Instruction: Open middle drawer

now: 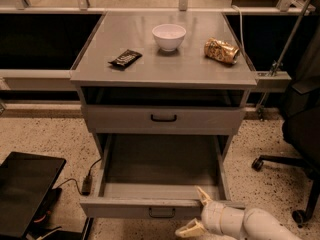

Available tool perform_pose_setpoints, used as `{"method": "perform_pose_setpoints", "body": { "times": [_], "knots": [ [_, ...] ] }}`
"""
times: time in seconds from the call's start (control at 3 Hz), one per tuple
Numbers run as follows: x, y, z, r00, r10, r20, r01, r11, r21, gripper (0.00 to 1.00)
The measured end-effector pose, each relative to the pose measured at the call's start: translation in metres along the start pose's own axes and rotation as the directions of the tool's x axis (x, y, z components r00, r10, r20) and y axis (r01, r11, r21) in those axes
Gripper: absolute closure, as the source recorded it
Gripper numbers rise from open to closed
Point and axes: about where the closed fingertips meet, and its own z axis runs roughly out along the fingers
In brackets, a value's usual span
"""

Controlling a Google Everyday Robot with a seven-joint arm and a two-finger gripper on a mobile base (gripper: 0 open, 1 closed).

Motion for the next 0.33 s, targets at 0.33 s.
{"method": "perform_pose_setpoints", "body": {
  "times": [0.33],
  "knots": [
    [0.0000,0.0000,0.0000,1.000,0.000,0.000,0.000,1.0000,0.000,0.00]
  ]
}}
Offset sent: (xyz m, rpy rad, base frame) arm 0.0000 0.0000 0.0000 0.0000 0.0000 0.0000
